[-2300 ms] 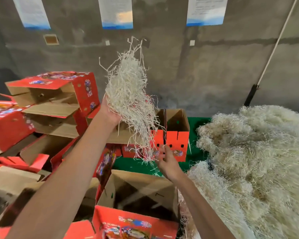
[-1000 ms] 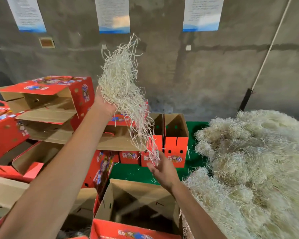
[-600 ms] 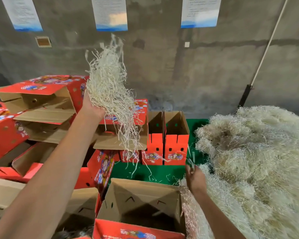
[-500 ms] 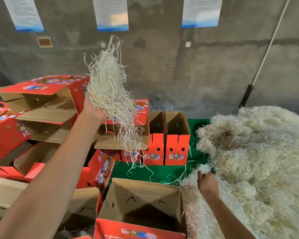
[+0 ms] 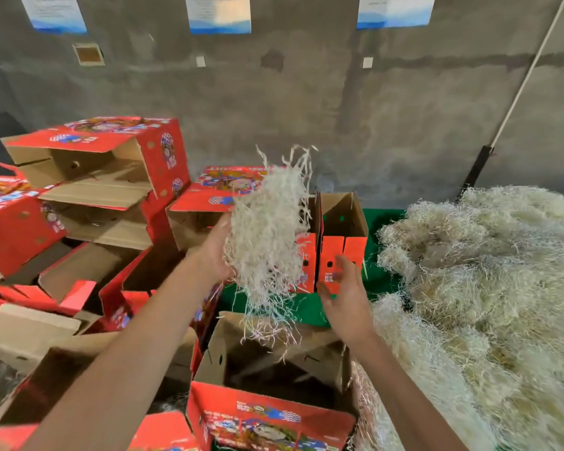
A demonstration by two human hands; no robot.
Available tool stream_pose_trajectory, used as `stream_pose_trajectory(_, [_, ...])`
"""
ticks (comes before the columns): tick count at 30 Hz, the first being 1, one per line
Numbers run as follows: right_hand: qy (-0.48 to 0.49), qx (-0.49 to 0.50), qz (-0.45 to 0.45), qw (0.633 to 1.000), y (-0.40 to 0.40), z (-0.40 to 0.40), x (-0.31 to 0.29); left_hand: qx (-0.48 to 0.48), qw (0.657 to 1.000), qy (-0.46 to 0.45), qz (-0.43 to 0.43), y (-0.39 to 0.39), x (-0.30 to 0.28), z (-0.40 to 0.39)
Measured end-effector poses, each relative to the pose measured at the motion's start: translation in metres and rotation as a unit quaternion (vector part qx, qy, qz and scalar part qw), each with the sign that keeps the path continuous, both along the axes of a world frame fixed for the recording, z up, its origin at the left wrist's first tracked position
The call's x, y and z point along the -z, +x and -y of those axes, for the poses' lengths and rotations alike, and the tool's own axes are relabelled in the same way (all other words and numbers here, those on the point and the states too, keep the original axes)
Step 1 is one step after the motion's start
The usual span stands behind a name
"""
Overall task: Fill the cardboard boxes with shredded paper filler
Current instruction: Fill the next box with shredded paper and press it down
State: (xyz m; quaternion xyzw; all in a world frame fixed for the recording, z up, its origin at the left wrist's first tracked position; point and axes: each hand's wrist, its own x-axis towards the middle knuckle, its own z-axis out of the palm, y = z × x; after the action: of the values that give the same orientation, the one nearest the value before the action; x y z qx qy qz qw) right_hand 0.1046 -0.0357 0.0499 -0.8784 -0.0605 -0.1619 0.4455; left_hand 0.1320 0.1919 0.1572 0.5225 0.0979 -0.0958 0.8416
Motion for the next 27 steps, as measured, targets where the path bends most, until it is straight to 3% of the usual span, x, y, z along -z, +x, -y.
stream_pose_trajectory(4, [0.072,-0.082,-0.034,0.994,-0.024,0.0,0.018,0.113,0.983,0.117,-0.088,-0.041,0.061,0.016])
stream_pose_trajectory(6, [0.135,-0.11,-0.17,0.97,-0.037,0.0,0.031,0.082,0.978,0.137,-0.137,-0.049,0.082,0.015])
stream_pose_trajectory(8, [0.127,-0.171,-0.294,0.932,-0.043,-0.001,0.041,0.081,0.971,0.16,-0.158,-0.056,0.098,0.018])
stream_pose_trajectory(10, [0.202,-0.145,-0.354,0.902,-0.044,-0.013,0.041,0.078,0.957,0.211,-0.182,-0.062,0.113,0.025])
stream_pose_trajectory(12, [0.235,-0.16,-0.39,0.876,-0.048,-0.024,0.034,0.093,0.925,0.322,-0.179,-0.069,0.125,0.029])
stream_pose_trajectory(15, [0.176,-0.218,-0.408,0.869,-0.059,-0.029,0.048,0.136,0.878,0.439,-0.135,-0.088,0.147,0.024])
stream_pose_trajectory(20, [0.155,-0.24,-0.34,0.896,-0.053,-0.026,0.067,0.134,0.915,0.352,-0.142,-0.104,0.16,0.033])
stream_pose_trajectory(23, [0.123,-0.203,-0.313,0.92,-0.048,-0.023,0.059,0.13,0.942,0.251,-0.18,-0.117,0.152,0.048])
stream_pose_trajectory(27, [0.109,-0.189,-0.341,0.914,-0.044,-0.017,0.039,0.078,0.938,0.307,-0.14,-0.12,0.144,0.047])
